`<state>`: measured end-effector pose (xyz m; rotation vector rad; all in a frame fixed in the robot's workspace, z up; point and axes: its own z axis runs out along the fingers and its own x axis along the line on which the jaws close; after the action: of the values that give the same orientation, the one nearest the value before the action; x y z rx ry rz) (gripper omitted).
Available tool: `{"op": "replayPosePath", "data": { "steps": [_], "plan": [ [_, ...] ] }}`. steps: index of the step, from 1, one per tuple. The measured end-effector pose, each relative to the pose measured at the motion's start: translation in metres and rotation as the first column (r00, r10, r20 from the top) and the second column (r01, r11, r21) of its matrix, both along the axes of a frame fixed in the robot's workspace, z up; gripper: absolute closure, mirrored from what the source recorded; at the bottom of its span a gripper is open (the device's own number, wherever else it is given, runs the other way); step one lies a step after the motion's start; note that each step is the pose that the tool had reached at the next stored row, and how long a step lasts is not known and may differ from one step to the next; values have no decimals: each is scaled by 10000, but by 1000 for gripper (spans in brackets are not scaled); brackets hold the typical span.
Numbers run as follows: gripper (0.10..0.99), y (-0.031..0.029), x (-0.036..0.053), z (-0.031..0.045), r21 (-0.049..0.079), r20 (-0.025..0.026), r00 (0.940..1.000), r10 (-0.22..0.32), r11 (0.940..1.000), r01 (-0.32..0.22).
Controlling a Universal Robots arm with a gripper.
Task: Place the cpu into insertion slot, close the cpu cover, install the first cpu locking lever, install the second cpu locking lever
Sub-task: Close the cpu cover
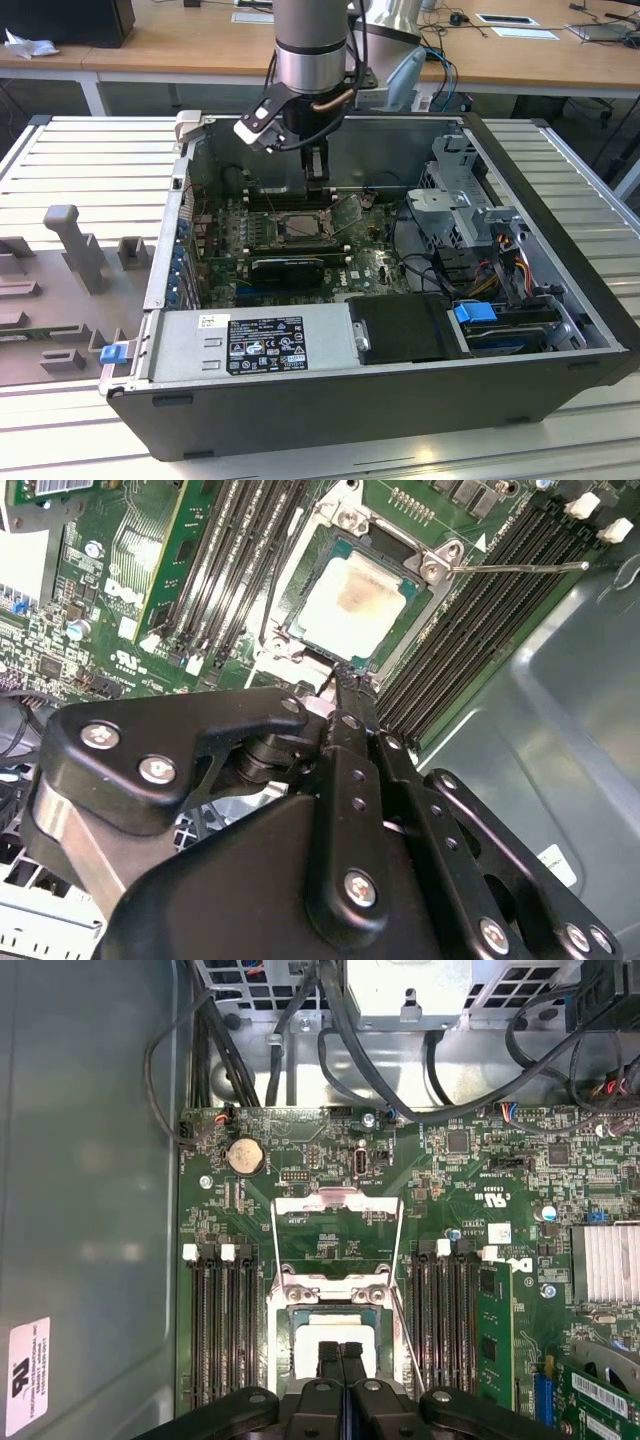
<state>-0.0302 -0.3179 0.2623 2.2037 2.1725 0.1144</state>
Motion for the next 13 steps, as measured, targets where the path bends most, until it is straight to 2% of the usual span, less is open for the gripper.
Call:
{"op": "replayPosePath", "data": {
  "steps": [4,9,13],
  "plan": [
    [980,1,23,8,0,0,10000,0,10000,0],
    [980,0,25,59,1,1,10000,1,10000,-1],
    [980,0,66,101,1,1,10000,1,10000,-1]
  ]
}}
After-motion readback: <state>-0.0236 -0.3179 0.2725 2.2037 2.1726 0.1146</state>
